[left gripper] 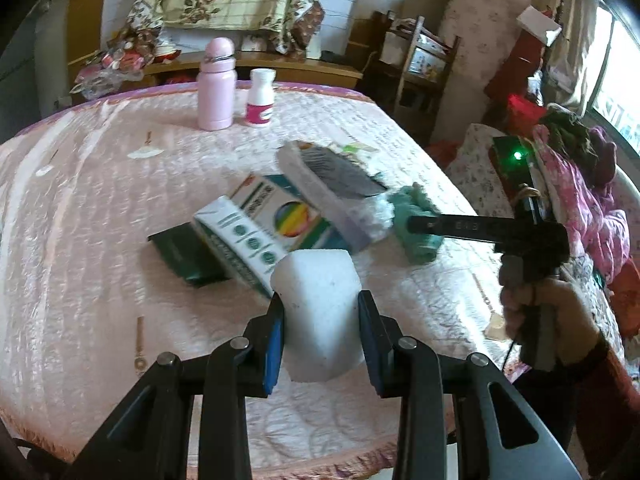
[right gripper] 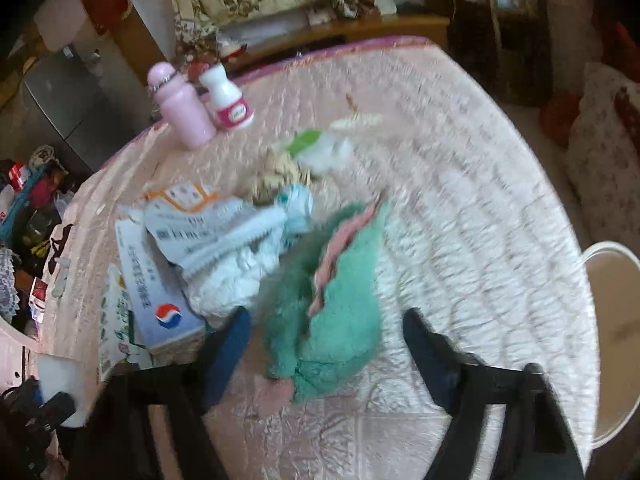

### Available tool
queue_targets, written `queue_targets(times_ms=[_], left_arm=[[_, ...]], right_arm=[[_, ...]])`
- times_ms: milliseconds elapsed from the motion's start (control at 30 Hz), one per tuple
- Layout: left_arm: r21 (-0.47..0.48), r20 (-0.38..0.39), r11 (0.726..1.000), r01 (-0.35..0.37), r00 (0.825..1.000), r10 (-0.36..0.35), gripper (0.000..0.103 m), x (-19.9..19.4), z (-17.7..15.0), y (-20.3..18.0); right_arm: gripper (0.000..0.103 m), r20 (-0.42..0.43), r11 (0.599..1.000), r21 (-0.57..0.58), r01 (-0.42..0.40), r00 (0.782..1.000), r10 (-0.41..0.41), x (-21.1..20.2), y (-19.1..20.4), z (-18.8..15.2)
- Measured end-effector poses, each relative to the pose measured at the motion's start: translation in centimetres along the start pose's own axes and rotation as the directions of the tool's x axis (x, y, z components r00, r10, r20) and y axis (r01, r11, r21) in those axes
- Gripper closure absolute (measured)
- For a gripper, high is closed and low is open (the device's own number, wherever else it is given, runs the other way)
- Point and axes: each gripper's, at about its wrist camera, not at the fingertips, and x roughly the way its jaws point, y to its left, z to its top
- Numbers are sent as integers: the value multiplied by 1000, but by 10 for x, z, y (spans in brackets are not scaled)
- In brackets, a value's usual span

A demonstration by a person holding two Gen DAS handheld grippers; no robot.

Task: Collect trash
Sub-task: 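Carry towel and sponge over the cream bucket and open both tools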

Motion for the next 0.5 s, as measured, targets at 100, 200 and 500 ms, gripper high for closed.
queue_targets(times_ms=[100, 200, 500], left_arm=[[30, 3, 999, 11, 1000, -11, 67, 1, 5, -15], [50, -4, 998, 44, 999, -44, 67, 7, 12, -32], [153, -58, 975, 160, 987, -153, 67, 42, 39, -116]], right_arm=[[56, 46, 1000, 5, -10, 999, 10, -12, -3, -2], [56, 105, 1000, -27, 17, 994, -14, -38, -4, -8], [56, 176, 992, 47, 114, 977, -120, -111, -68, -27]])
